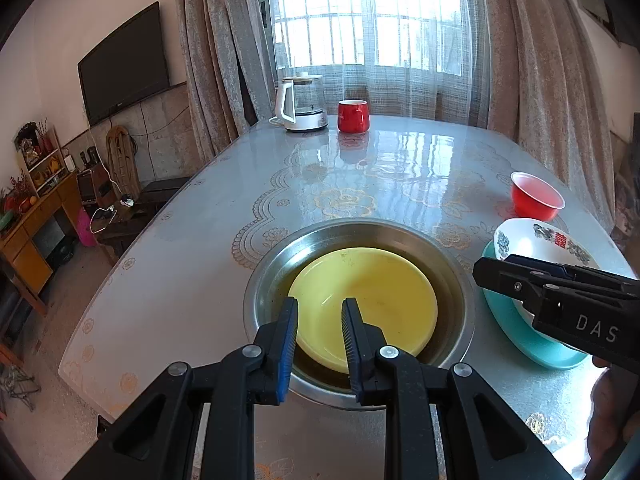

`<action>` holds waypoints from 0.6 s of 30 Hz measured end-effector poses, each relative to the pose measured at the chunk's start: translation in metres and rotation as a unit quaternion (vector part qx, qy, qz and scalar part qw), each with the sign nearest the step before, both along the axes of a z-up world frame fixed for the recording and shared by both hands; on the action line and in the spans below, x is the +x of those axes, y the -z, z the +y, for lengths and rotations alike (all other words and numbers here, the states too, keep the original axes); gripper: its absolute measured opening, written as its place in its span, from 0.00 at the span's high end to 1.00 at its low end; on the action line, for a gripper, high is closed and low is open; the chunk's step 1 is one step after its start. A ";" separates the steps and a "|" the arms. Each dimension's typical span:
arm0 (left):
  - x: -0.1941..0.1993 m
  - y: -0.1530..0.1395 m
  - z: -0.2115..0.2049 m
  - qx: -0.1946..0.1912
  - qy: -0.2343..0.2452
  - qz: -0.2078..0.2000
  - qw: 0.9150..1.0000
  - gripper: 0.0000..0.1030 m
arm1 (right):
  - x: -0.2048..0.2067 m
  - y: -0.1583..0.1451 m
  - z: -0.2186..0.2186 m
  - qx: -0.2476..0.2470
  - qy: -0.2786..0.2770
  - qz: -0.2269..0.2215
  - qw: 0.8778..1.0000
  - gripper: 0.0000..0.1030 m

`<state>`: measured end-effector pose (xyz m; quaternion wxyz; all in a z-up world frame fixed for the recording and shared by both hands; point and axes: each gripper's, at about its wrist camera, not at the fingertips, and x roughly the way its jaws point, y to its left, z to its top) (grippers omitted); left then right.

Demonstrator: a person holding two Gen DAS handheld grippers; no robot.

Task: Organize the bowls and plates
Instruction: 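Open both grippers to release the yellow bowl in the basin, then move both grippers past the plate stack to the red bowl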

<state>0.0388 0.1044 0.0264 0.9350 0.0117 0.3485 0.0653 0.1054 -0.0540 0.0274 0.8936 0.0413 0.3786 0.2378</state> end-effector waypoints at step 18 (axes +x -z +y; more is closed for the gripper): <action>0.020 -0.002 -0.040 0.018 0.057 0.007 0.998 0.76 | 0.008 -0.004 -0.049 0.011 0.059 0.003 0.998 0.60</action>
